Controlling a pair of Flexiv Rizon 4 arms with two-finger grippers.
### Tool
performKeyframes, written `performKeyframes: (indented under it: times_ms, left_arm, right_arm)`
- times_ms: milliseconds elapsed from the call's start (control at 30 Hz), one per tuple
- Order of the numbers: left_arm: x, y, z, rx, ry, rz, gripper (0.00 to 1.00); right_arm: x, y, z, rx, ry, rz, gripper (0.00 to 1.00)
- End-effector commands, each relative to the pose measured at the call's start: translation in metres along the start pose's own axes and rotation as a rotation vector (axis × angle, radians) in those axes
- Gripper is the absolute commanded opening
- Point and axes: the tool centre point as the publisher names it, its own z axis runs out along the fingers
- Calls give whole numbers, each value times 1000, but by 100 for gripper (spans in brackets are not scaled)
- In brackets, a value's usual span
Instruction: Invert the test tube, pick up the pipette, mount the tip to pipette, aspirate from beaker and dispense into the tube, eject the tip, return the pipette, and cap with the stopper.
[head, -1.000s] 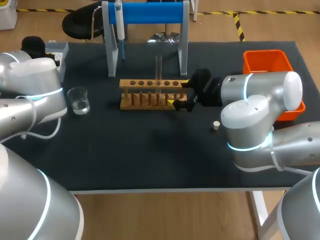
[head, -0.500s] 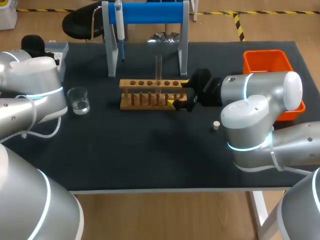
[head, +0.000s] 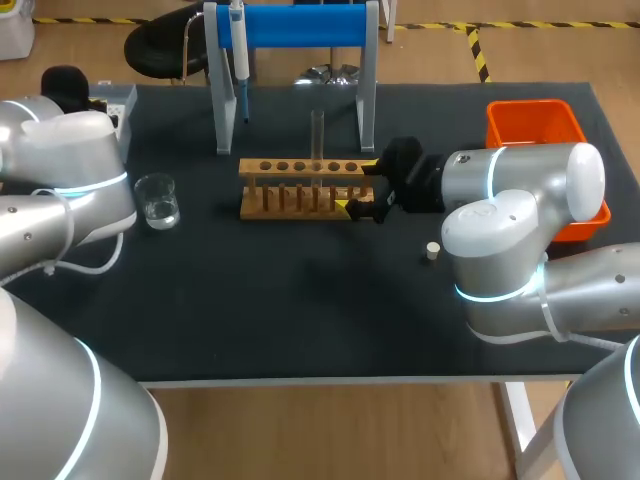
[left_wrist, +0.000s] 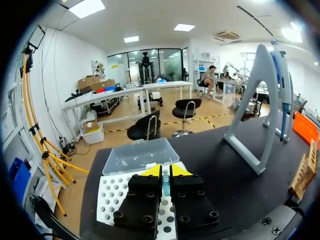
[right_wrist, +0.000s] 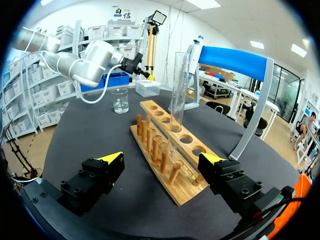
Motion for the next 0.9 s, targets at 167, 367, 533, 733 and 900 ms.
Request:
performKeyframes:
  times_ms: [167, 367, 533, 733, 900]
  left_arm:
    - [0, -6, -3, 12, -9, 14, 0]
    - [-1, -13, -7, 15, -14, 29, 0]
    - [-1, -17, -10, 20, -21, 35, 0]
    - [0, -22, -13, 30, -30, 48, 0]
    - [0, -26, -15, 40, -51, 58, 0]
  right_arm:
    - [0, 0, 0, 1, 1, 1, 100]
    - [0, 0, 0, 1, 1, 1, 100]
    - [0, 0, 0, 1, 1, 1, 100]
    - [0, 0, 0, 1, 1, 1, 100]
    - [0, 0, 0, 1, 1, 1, 100]
